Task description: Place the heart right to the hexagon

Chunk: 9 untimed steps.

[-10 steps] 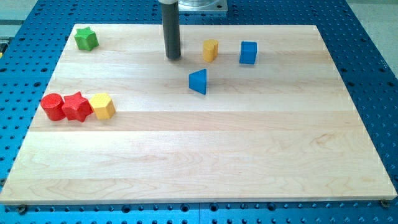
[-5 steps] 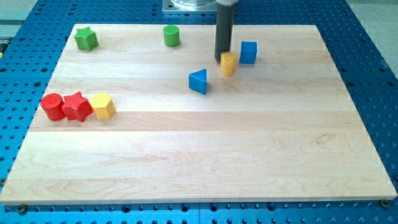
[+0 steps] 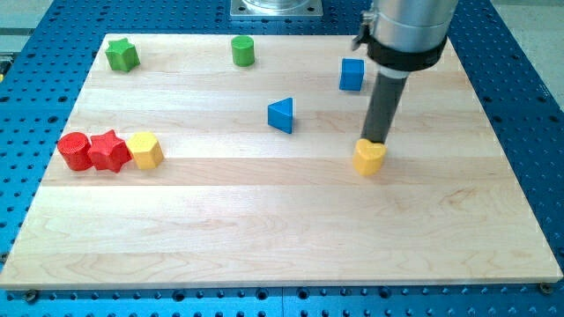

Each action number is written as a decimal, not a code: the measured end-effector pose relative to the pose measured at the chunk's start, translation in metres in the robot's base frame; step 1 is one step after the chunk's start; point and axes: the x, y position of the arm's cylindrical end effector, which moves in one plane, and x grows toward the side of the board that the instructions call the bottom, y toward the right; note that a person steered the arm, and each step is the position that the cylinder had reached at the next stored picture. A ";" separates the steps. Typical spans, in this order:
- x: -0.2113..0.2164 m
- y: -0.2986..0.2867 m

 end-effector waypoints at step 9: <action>0.052 0.088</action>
